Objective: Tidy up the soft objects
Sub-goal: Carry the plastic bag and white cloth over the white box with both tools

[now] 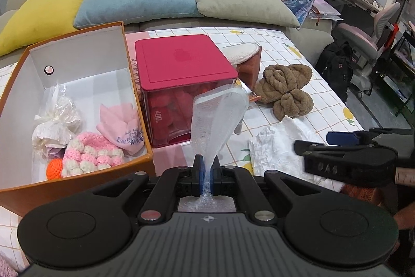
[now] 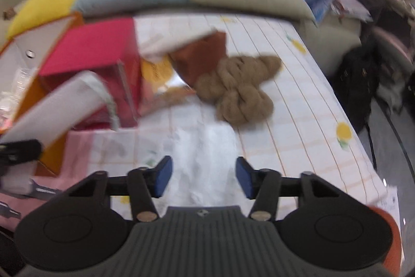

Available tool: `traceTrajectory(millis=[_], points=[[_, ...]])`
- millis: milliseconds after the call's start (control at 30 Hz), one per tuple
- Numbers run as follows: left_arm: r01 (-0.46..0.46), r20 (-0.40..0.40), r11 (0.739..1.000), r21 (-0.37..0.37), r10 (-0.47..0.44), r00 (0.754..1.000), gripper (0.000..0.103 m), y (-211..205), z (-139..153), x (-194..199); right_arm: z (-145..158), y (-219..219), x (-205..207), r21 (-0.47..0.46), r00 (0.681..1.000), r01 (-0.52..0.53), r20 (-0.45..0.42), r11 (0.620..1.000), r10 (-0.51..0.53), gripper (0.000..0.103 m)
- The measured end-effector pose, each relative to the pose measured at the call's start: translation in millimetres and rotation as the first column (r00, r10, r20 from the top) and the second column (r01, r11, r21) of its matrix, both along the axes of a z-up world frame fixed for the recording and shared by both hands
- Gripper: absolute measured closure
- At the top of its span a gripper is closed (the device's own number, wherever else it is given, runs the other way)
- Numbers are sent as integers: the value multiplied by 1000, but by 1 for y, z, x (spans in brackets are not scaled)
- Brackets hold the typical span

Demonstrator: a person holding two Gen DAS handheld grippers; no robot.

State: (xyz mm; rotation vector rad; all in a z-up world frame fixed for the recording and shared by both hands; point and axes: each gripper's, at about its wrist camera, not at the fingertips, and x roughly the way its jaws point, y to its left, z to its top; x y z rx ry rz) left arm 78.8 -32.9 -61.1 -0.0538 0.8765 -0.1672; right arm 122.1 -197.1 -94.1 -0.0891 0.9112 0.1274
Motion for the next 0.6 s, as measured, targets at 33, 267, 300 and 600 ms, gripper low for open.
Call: traceTrajectory(millis=[33, 267, 300, 600], points=[[0, 1, 1000, 0, 0, 1000, 98, 0, 0, 0, -2, 4, 0, -2, 1000, -22, -3, 1000, 22, 43], [-11, 4, 1000, -6, 11, 1000, 98, 2, 2, -1, -14, 21, 3, -90, 998, -58, -14, 994, 57, 28], [-10, 5, 1000, -8, 10, 1000, 98, 2, 2, -1, -19, 20, 5, -109, 998, -45, -38, 993, 41, 25], [-11, -2, 1000, -12, 11, 1000, 98, 2, 0, 1, -52, 5, 27, -23, 973, 19, -231, 1000, -24, 35]])
